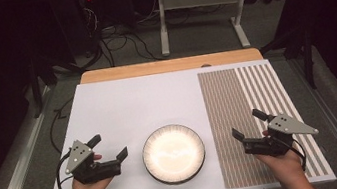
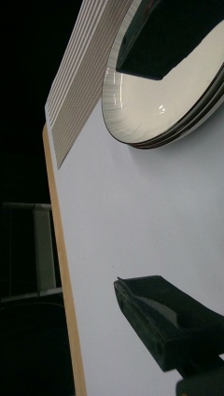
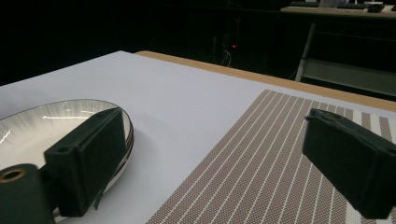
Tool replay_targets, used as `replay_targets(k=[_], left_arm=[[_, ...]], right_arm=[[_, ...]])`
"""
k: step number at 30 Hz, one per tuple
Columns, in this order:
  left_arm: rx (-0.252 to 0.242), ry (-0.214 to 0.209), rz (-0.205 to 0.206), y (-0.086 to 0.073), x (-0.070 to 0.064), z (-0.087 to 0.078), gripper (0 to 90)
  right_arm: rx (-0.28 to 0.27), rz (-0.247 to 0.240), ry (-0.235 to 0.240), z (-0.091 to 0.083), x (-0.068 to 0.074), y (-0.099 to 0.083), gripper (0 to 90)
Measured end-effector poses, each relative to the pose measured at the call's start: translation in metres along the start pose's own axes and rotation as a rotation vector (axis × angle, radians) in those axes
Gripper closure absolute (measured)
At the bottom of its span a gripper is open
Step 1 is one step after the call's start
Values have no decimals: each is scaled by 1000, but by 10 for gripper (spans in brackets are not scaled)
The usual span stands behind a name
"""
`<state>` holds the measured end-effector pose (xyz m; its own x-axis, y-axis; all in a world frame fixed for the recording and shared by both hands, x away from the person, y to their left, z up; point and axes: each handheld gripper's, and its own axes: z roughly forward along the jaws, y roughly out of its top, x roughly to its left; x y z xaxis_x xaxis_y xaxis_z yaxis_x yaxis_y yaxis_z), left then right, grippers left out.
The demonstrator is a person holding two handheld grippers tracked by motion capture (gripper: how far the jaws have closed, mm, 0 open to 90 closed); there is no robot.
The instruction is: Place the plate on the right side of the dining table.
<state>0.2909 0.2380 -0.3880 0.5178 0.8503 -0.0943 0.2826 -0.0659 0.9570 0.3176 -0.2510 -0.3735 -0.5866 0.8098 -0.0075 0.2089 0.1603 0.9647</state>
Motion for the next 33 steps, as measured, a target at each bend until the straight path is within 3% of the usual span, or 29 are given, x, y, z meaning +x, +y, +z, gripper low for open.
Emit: replay_targets(k=[12,15,21,33], left_arm=[[10,3,13,1,-2,0,7],[22,22,18,1,-2,1,8],[42,49,21,2,-1,0,15],[33,42,55,2,0,-4,71]], right_arm=[[54,-3,-1,0,12,7,316],[71,-15,-2,0,13,8,380],[99,-44,18,3,19,8,525],[140,-68,67,6,24,7,800]])
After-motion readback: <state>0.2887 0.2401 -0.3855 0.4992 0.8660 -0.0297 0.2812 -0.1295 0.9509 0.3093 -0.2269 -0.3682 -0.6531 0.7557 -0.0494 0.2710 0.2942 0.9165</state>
